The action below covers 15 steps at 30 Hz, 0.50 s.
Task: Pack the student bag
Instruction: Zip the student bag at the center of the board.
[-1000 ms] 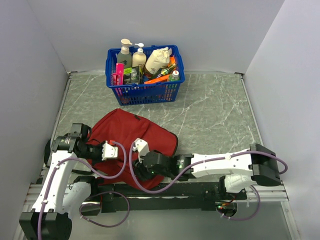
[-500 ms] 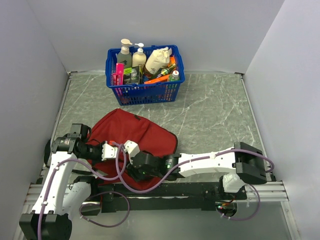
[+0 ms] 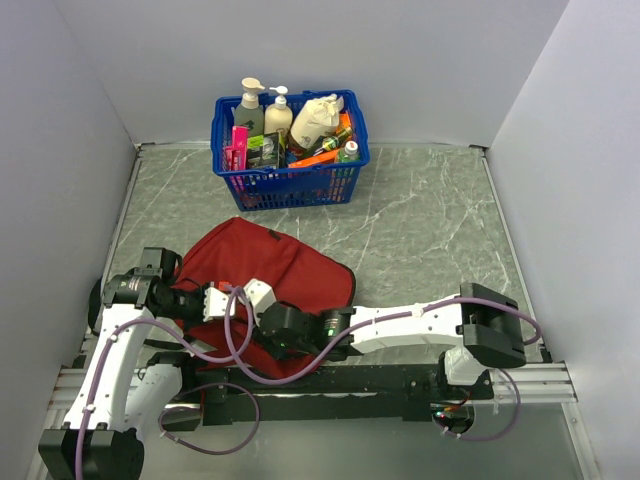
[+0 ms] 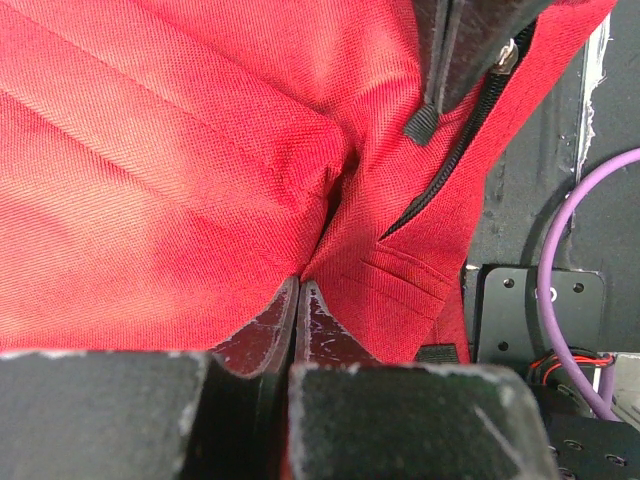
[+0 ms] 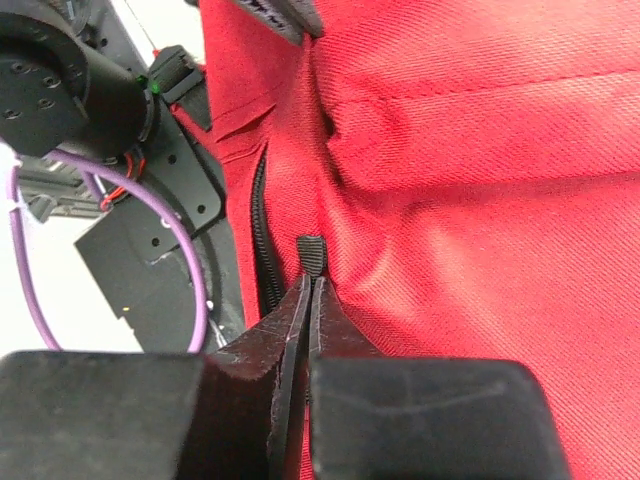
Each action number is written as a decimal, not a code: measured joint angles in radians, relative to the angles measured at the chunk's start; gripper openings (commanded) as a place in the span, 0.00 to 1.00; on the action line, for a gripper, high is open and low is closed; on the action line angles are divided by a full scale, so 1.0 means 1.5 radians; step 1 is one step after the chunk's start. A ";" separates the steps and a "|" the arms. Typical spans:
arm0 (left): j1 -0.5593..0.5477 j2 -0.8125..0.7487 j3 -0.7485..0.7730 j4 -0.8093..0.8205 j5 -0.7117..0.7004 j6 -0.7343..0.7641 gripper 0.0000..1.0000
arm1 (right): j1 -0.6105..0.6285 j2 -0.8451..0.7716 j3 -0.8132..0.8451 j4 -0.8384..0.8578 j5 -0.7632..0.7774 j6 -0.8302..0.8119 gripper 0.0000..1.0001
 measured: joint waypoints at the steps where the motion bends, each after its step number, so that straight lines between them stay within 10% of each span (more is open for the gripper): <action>1: 0.000 0.000 0.000 0.000 0.000 0.000 0.01 | 0.000 -0.001 0.000 -0.002 0.005 0.001 0.00; 15: 0.000 0.000 0.003 0.010 0.005 -0.007 0.01 | 0.009 -0.138 -0.080 -0.003 0.054 0.027 0.00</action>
